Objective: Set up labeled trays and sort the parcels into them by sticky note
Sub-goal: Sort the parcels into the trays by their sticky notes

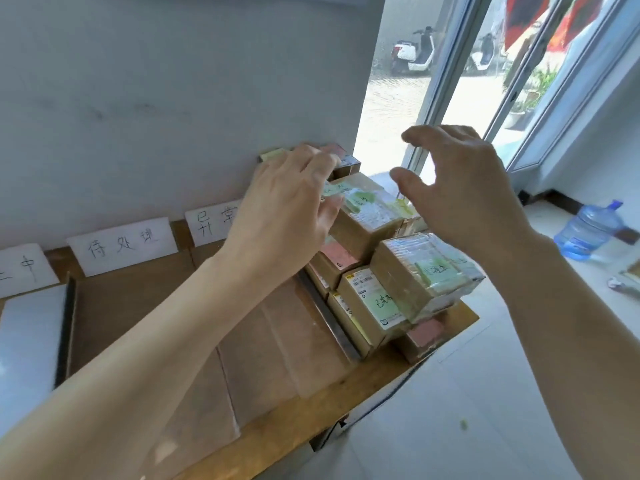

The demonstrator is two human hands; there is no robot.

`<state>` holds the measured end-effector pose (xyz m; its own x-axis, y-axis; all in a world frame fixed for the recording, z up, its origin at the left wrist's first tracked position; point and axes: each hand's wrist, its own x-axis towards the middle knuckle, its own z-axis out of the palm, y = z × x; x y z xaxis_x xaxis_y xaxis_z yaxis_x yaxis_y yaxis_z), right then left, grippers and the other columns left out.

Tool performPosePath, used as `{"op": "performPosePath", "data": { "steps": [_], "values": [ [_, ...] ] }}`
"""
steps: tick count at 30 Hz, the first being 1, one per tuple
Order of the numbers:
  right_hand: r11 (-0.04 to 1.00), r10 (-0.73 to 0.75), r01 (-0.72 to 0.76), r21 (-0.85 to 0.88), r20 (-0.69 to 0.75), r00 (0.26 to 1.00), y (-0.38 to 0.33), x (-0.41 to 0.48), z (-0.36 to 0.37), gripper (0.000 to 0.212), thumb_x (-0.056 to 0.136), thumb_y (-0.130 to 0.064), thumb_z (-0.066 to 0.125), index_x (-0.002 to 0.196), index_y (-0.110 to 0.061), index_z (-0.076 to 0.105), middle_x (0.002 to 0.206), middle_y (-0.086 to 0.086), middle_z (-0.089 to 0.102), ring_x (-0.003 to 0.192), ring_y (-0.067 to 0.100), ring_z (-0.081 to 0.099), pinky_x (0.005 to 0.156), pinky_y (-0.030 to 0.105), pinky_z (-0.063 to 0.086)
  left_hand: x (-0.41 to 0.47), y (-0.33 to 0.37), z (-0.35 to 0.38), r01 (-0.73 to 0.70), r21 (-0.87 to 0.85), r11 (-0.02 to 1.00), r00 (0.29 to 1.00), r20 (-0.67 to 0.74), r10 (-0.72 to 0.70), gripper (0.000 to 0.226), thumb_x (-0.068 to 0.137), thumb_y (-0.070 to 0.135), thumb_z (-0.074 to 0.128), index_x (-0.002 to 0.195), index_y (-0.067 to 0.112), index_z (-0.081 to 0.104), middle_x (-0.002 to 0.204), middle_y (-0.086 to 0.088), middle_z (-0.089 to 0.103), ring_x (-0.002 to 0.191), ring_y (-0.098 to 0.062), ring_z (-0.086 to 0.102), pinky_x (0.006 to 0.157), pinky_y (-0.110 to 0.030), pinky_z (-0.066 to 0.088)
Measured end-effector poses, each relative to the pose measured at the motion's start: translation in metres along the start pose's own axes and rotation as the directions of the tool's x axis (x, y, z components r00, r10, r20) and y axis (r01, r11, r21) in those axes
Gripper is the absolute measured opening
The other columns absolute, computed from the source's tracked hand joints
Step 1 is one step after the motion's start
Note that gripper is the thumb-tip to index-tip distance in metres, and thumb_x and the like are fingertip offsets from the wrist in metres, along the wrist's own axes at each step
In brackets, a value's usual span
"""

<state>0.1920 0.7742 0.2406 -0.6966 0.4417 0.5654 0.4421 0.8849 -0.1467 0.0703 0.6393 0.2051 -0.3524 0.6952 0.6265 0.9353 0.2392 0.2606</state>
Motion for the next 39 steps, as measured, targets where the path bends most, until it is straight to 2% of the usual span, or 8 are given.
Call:
{"op": "performPosePath", "data": {
  "steps": [8, 15, 19, 23, 26, 32, 35, 39],
  "values": [
    [0.993, 0.101, -0.116, 0.032, 0.304, 0.947, 0.175, -0.002, 0.036, 0.044, 0.091, -0.032, 0.059, 0.13, -0.013, 0.052, 0.127, 0.008, 0.058, 0.121, 0.026, 0.047, 0.102, 0.04, 0.035, 0.034, 0.086, 0.135, 0.309, -0.137, 0.941, 0.93, 0.253, -0.268, 0.045, 0.09, 0.032, 0.061, 0.128, 0.012, 0.051, 0.122, -0.004, 0.057, 0.109, -0.02, 0.055, 0.093, -0.032, 0.043],
    [0.978, 0.137, -0.201, 0.058, 0.545, 0.827, 0.257, -0.014, 0.08, 0.04, 0.091, -0.032, 0.058, 0.12, -0.006, 0.057, 0.119, 0.016, 0.061, 0.107, 0.033, 0.056, 0.09, 0.042, 0.046, 0.026, 0.106, 0.201, 0.691, -0.057, 0.721, 0.632, 0.532, -0.564, 0.074, 0.082, 0.05, 0.063, 0.138, 0.009, 0.037, 0.135, -0.005, 0.047, 0.118, -0.019, 0.048, 0.086, -0.026, 0.037],
    [0.942, 0.192, -0.327, 0.076, 0.676, 0.712, 0.285, -0.027, 0.112, 0.047, 0.091, -0.037, 0.057, 0.126, -0.005, 0.054, 0.124, 0.014, 0.06, 0.113, 0.03, 0.054, 0.092, 0.036, 0.045, 0.018, 0.109, 0.22, 0.82, -0.034, 0.571, 0.476, 0.592, -0.65, 0.086, 0.081, 0.055, 0.063, 0.141, 0.007, 0.025, 0.144, -0.009, 0.035, 0.128, -0.024, 0.04, 0.091, -0.029, 0.034],
    [0.853, 0.274, -0.511, 0.103, 0.746, 0.607, 0.312, -0.037, 0.137, 0.048, 0.091, -0.04, 0.053, 0.114, 0.002, 0.057, 0.113, 0.02, 0.063, 0.1, 0.032, 0.058, 0.087, 0.043, 0.048, 0.012, 0.111, 0.241, 0.888, -0.048, 0.457, 0.388, 0.613, -0.688, 0.08, 0.076, 0.055, 0.068, 0.132, 0.01, 0.034, 0.13, -0.001, 0.048, 0.114, -0.02, 0.048, 0.091, -0.031, 0.039],
    [0.728, 0.27, -0.676, 0.112, 0.86, 0.434, 0.327, -0.044, 0.149, 0.049, 0.087, -0.053, 0.053, 0.11, -0.01, 0.059, 0.109, 0.015, 0.065, 0.089, 0.025, 0.06, 0.082, 0.04, 0.051, 0.011, 0.111, 0.247, 0.933, -0.082, 0.35, 0.316, 0.652, -0.69, 0.079, 0.072, 0.058, 0.07, 0.129, 0.013, 0.039, 0.126, 0.003, 0.052, 0.11, -0.018, 0.049, 0.09, -0.031, 0.039],
    [0.478, 0.183, -0.874, 0.087, 0.963, 0.196, 0.33, -0.05, 0.16, 0.041, 0.084, -0.045, 0.062, 0.116, -0.021, 0.054, 0.119, 0.014, 0.059, 0.089, 0.028, 0.06, 0.082, 0.042, 0.055, 0.008, 0.109, 0.254, 0.958, -0.122, 0.258, 0.268, 0.697, -0.665, 0.083, 0.073, 0.058, 0.07, 0.136, 0.013, 0.038, 0.123, 0.008, 0.048, 0.111, -0.015, 0.046, 0.098, -0.032, 0.037],
    [0.377, 0.13, -0.921, 0.1, 0.979, 0.159, 0.336, -0.05, 0.162, 0.042, 0.083, -0.033, 0.064, 0.121, -0.02, 0.051, 0.125, 0.017, 0.055, 0.085, 0.03, 0.062, 0.081, 0.046, 0.056, 0.006, 0.108, 0.256, 0.963, -0.163, 0.217, 0.267, 0.704, -0.658, 0.093, 0.063, 0.063, 0.074, 0.134, 0.016, 0.038, 0.133, 0.002, 0.051, 0.117, -0.02, 0.049, 0.103, -0.041, 0.039],
    [0.299, 0.107, -0.946, 0.129, 0.98, 0.167, 0.345, -0.048, 0.162, 0.043, 0.085, -0.024, 0.064, 0.124, -0.015, 0.048, 0.12, 0.016, 0.057, 0.088, 0.033, 0.065, 0.08, 0.045, 0.056, 0.005, 0.11, 0.261, 0.959, -0.241, 0.149, 0.28, 0.72, -0.635, 0.086, 0.07, 0.049, 0.075, 0.137, 0.015, 0.034, 0.132, 0.001, 0.05, 0.116, -0.018, 0.047, 0.099, -0.031, 0.036]
  ]
}}
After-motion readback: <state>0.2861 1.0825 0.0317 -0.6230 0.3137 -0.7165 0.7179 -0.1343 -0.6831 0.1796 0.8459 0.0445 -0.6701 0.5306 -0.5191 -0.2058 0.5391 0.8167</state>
